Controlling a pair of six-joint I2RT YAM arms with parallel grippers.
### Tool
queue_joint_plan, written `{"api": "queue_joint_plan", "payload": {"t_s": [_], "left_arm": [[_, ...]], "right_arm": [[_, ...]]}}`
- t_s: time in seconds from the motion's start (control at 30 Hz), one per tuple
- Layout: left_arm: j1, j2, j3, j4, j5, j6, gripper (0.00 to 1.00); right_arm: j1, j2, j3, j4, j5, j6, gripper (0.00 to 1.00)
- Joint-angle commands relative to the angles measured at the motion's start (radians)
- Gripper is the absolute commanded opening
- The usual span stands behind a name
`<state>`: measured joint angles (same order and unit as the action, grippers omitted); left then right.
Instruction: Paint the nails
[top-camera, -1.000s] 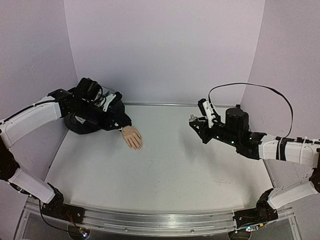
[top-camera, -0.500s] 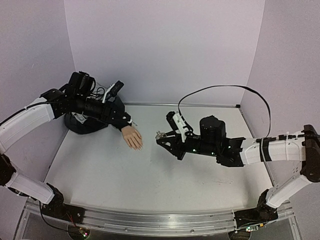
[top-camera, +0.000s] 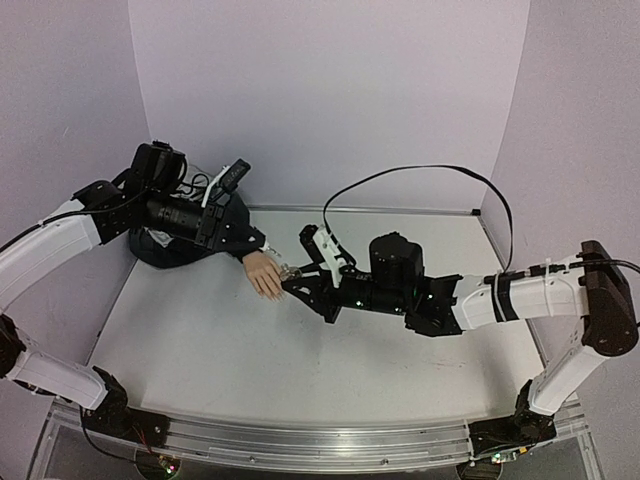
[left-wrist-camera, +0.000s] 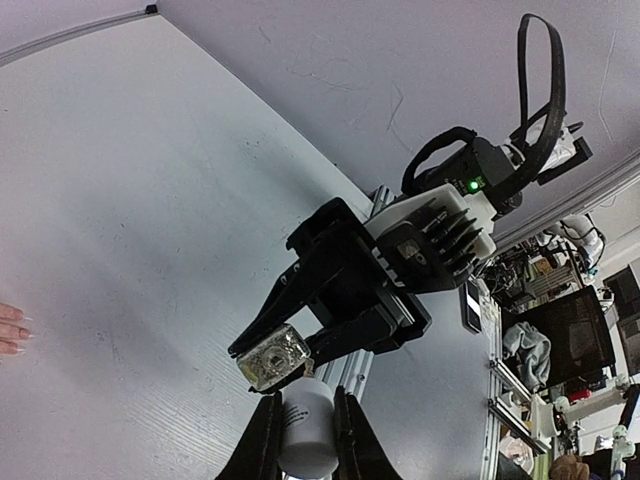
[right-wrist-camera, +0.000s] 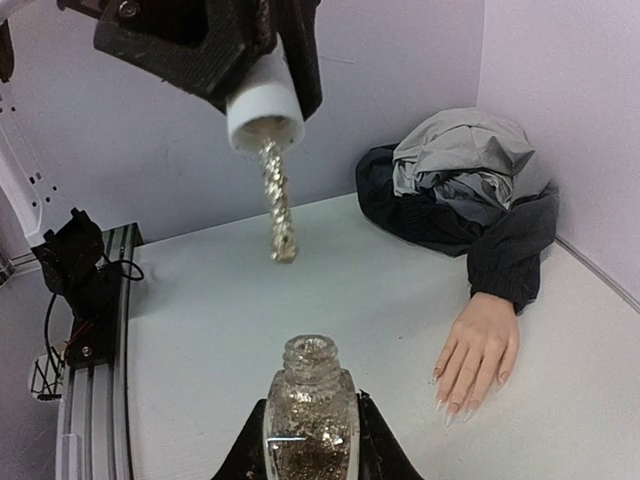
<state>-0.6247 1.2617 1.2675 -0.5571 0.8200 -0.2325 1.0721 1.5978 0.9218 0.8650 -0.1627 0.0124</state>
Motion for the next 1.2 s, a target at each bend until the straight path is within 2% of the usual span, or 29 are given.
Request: {"api": "queue_joint_plan", "payload": {"t_s": [0.0,0.47,1.17], "left_arm": [[-0.016,0.012,0.02,0.004,0.018,0.041,0.0],[-0.024,0.041,0.042,-0.036,-0.036,0.072,0.0],[-0.047,0.067,0.052,-0.05,-0.023,0.077,0.0]], "right_arm": [[0.0,-0.001,0.048,0.085,0.047,-0.046,0.0],[0.003,0.009,0.048,0.095,0.012,-0.085,0.0],[0.007,0.021,0.065,0.095,0.002,-0.088,0.0]]}}
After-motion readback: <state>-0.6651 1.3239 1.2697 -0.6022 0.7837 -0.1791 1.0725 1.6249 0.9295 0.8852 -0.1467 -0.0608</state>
